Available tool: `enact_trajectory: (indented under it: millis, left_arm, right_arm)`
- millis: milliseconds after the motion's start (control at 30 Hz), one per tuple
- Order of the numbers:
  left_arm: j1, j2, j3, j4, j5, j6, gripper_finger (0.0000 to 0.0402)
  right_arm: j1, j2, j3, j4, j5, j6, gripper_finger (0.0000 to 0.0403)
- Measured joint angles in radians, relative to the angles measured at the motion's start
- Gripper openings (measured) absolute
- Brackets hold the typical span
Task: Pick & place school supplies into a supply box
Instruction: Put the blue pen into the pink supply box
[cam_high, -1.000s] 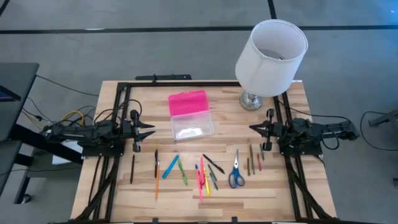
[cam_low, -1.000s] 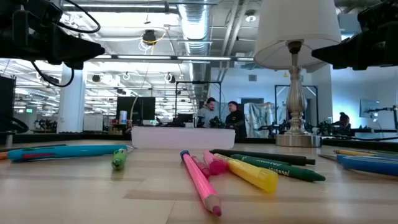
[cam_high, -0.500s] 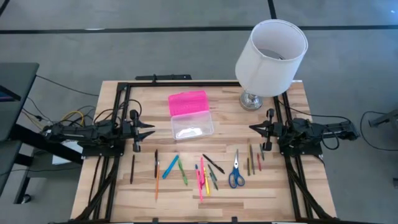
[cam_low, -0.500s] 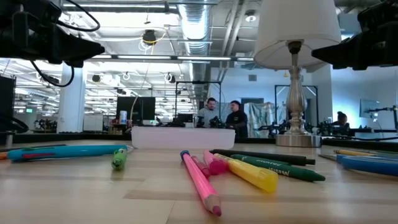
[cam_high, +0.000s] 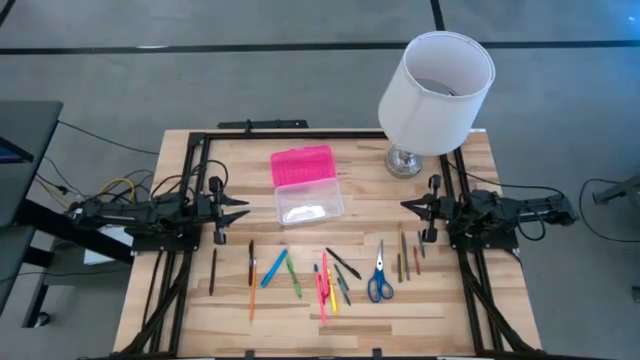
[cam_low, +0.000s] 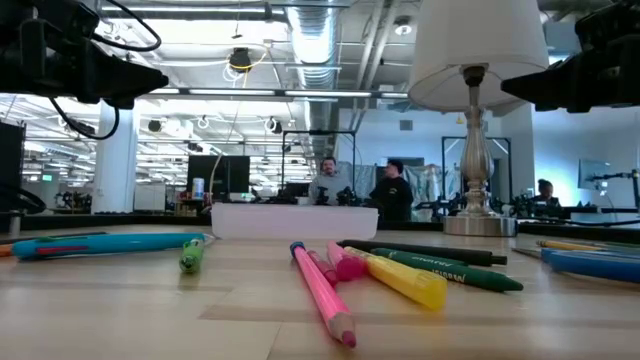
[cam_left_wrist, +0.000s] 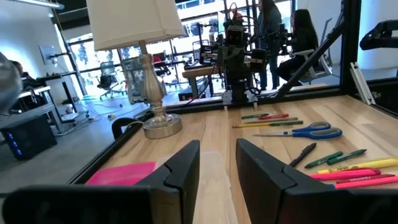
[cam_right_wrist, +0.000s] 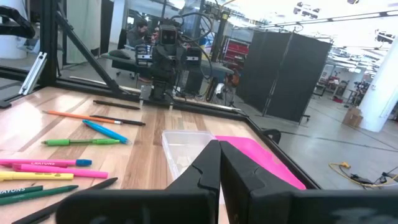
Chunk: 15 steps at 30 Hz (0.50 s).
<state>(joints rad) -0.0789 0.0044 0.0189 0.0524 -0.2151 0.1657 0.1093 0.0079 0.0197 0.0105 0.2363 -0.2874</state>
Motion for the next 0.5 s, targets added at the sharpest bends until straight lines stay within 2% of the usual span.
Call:
enact_trajectory:
  millis: [200, 400, 500]
  left_arm:
    - [0.0, 0.0, 0.0, 0.003, 0.106, -0.161, 0.01]
    - [0.0, 0.0, 0.0, 0.006, 0.123, -0.188, 0.01]
    - [0.0, 0.0, 0.0, -0.015, 0.143, -0.257, 0.01]
  right_arm:
    - [0.0, 0.0, 0.0, 0.008, 0.001, 0.0, 0.0]
    - [0.001, 0.0, -0.002, 0.046, -0.011, 0.003, 0.0]
    - [0.001, 0.0, -0.002, 0.05, -0.049, 0.099, 0.0]
